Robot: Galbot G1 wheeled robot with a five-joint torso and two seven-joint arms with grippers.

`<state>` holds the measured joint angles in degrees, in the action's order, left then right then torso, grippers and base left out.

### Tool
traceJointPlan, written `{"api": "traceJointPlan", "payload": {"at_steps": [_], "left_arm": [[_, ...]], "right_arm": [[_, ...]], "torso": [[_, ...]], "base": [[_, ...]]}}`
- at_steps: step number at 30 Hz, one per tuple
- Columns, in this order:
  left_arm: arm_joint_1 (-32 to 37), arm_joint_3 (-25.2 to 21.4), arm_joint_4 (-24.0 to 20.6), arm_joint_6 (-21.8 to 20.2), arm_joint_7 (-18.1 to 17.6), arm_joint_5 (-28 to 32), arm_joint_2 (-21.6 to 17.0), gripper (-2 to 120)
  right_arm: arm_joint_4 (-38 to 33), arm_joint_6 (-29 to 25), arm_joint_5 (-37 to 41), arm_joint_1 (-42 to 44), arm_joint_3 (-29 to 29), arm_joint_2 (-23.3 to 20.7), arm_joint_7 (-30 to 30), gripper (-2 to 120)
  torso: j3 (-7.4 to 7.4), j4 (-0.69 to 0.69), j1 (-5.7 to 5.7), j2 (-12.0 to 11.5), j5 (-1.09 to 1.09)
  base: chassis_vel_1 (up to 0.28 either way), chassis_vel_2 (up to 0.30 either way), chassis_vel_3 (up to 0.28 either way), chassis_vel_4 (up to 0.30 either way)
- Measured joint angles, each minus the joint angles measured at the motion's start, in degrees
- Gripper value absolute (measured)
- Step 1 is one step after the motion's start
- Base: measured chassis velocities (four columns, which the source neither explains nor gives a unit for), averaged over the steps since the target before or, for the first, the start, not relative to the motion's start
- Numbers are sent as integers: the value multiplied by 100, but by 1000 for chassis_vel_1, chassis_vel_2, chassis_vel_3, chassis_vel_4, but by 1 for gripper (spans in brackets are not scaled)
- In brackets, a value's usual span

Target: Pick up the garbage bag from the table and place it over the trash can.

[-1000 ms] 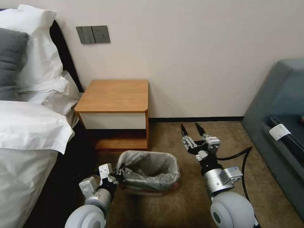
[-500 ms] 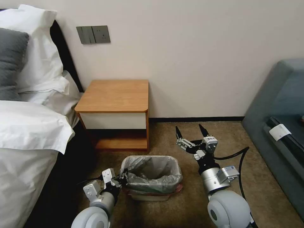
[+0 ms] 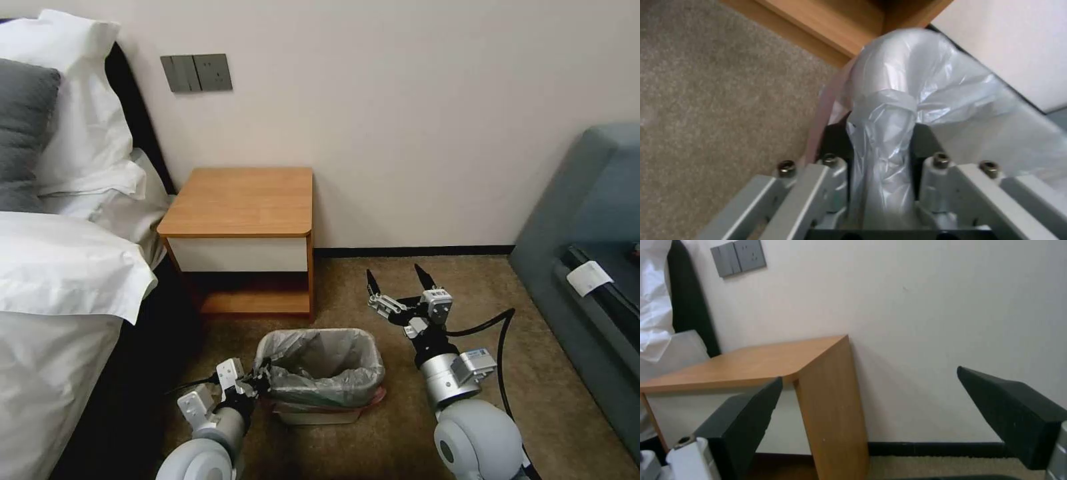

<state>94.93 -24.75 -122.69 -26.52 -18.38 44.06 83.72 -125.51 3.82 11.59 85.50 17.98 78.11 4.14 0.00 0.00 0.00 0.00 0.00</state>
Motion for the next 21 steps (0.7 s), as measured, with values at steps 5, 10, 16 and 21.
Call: {"api": "traceJointPlan", "payload": {"at_steps": [5,10,16,21], "left_arm": [[4,17,-19,2,10,-16,0,39],[20,16,-58,2,12,-66,-5,57],[30,17,-169,-13,12,-224,-16,84],[111,25,-321,159,154,-848,-44,98]], "right_arm": [[2,14,2,2,18,-45,-9,100],[-34,21,9,19,26,-145,-14,100],[-38,34,18,-4,35,-139,-24,100],[22,28,-75,-2,16,-97,-23,100]], "torso": [[0,0,0,0,0],[0,0,0,0,0],[0,0,0,0,0],[0,1,0,0,0]], "base": [[0,0,0,0],[0,0,0,0],[0,0,0,0],[0,0,0,0]]}}
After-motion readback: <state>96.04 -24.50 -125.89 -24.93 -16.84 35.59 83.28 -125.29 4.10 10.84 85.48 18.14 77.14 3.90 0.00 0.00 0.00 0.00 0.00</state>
